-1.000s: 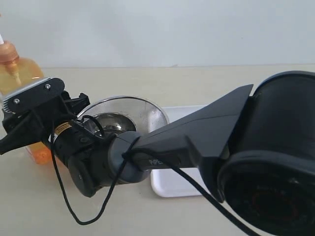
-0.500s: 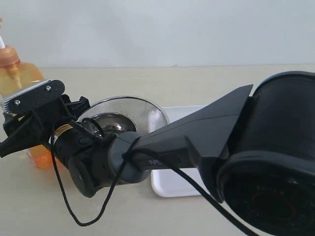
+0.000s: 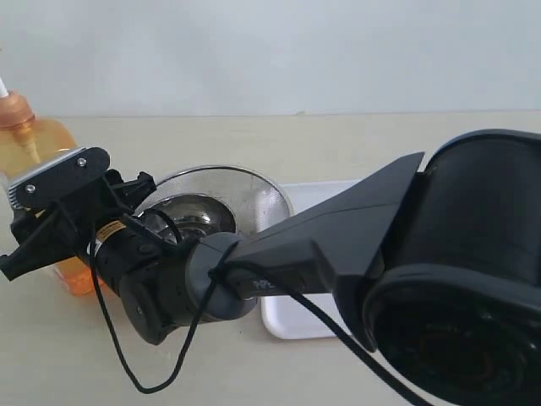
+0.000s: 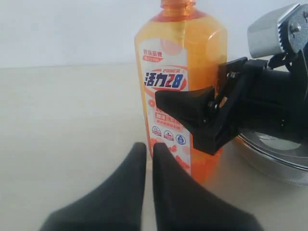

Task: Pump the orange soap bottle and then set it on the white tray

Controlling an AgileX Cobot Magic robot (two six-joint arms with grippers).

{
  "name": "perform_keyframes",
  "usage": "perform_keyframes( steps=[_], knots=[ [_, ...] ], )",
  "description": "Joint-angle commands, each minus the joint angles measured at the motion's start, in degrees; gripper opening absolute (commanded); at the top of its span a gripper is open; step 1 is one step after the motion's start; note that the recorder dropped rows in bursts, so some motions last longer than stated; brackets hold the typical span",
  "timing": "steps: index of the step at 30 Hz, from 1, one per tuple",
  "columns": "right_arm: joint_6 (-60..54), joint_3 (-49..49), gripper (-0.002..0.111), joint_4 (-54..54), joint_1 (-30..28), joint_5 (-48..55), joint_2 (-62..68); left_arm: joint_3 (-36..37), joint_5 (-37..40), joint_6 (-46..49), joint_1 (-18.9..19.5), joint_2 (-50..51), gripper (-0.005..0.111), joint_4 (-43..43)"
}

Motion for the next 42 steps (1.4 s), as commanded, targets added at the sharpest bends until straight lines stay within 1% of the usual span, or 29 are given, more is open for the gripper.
perform_keyframes(
  steps=[1,7,11,15,19,24,30,42],
  knots=[
    [-0.01,-0.86,0.067,-0.58,-0.16,-5.41,-1.46,0.14,0.02,0.17,0.19,-0.19,0.005,-0.26],
    [-0.01,-0.86,0.084,-0.58,-0.16,-6.57,-1.46,0.14,0.02,0.17,0.19,-0.19,0.005,-0.26],
    [-0.01,-0.86,0.088,-0.58,-0.16,-7.39,-1.46,0.14,0.02,0.17,0.19,-0.19,0.005,-0.26],
    [-1.52,-0.86,0.088,-0.45,-0.16,-7.22,-2.4,0.14,0.02,0.17,0.19,-0.19,0.005,-0.26],
    [-0.97,-0.86,0.088,-0.48,-0.16,-2.26,-5.08,0.14,0.02,0.17,0.19,-0.19,0.005,-0.26],
    [-1.63,-0.86,0.088,-0.26,-0.16,-0.07,-7.28,0.14,0.02,0.17,0.19,-0.19,0.005,-0.26],
    [-1.25,-0.86,0.088,1.48,-0.16,7.73,-9.97,0.14,0.02,0.17,0.19,-0.19,0.005,-0.26],
    [-2.23,-0.86,0.088,1.62,-0.16,12.06,-14.26,0.14,0.02,0.17,0.19,-0.19,0.005,-0.26]
  ],
)
